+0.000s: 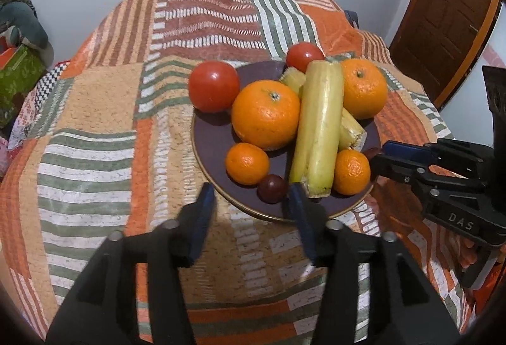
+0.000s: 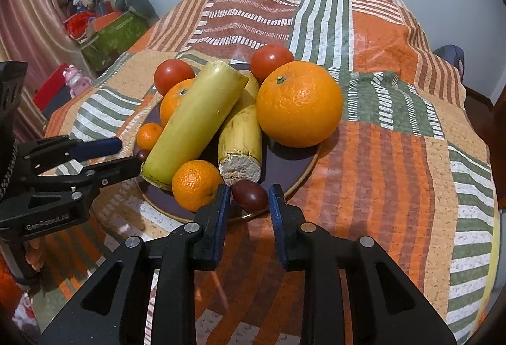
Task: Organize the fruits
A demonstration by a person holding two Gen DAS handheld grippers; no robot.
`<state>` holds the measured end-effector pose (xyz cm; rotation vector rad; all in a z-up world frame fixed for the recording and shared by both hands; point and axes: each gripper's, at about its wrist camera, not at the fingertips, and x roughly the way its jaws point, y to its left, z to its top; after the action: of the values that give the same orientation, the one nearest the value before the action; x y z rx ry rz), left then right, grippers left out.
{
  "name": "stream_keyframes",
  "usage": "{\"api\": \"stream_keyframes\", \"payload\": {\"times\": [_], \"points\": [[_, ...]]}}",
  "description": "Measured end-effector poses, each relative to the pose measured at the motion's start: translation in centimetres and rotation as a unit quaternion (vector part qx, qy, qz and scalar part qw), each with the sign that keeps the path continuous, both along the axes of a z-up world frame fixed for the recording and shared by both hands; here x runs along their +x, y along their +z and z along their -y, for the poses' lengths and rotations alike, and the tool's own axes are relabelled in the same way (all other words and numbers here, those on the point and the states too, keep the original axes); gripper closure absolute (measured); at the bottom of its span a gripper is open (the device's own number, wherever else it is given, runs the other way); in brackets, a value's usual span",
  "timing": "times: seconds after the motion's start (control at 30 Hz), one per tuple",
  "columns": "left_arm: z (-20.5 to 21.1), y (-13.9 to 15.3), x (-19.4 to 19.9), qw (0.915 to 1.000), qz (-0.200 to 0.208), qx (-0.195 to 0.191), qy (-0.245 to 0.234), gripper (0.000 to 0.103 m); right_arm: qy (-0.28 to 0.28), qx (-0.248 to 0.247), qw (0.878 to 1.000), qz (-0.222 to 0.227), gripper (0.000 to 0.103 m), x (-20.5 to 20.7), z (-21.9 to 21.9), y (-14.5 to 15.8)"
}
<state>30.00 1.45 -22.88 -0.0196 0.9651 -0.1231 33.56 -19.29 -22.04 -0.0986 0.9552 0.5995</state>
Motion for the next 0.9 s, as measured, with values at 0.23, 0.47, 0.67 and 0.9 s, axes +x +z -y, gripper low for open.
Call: {"api": "stream_keyframes", "payload": {"times": [0.23,0.47,0.67,0.9], "points": [[-0.1,3.7,-2.7,0.9989,0.046,0.002,0.002,0.047,-0.016,0.014,1.0,0.02,0.076,-1.1,1.0,2.5],[-0.2,10.9,-7.4,0.9911,0.133,-0.009,0.013,0.047,-0.027,0.041,0.995,0.088,0.076,-5.3,2.4,9.2],[0.4,17.5,-13.3,0.9754,0.22,-0.003,0.022,0.047,-0.035,0.082,0.982,0.167,0.074,-10.9,4.1,15.7],[1.3,22.6,-19.8,0.9563,0.292,-0.001,0.022,0.047,-0.042,0.12,0.959,0.255,0.069,-17.7,5.4,21.3]]}}
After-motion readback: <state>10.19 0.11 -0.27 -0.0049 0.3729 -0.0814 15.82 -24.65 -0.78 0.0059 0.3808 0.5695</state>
